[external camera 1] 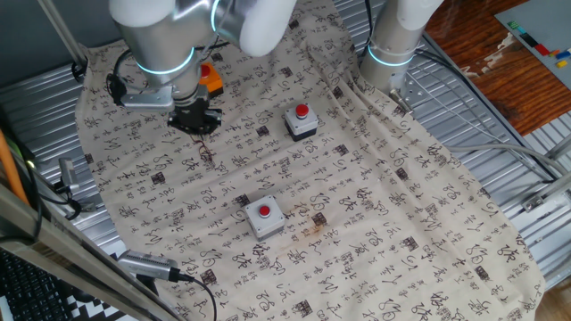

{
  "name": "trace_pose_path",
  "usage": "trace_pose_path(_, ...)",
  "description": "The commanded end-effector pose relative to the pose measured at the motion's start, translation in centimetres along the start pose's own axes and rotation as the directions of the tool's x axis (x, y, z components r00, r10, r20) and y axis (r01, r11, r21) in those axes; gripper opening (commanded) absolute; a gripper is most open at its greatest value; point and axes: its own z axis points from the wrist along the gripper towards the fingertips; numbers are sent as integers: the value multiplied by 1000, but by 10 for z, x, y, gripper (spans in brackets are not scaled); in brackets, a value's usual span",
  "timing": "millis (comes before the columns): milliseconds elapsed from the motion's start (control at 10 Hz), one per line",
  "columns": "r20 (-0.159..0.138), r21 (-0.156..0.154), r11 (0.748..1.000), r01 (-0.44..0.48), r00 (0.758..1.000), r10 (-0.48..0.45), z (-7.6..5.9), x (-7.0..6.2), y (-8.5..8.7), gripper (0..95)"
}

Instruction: Unfold the leg of the glasses (with one hand)

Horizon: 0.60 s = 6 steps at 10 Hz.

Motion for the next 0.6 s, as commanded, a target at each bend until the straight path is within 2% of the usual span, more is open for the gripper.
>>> trace_pose_path(100, 9, 23, 996, -84, 996, 84, 1, 0, 0, 0)
trace_pose_path(300, 9, 26, 994, -104, 995, 104, 1, 0, 0, 0)
trace_pose_path(400, 13, 33, 997, -76, 997, 75, 2, -1, -5, 0)
trace_pose_path(500, 11, 32, 998, -54, 998, 54, 4, -3, -12, 0)
trace_pose_path(600, 9, 31, 999, -14, 1000, 14, 8, -5, -28, 0)
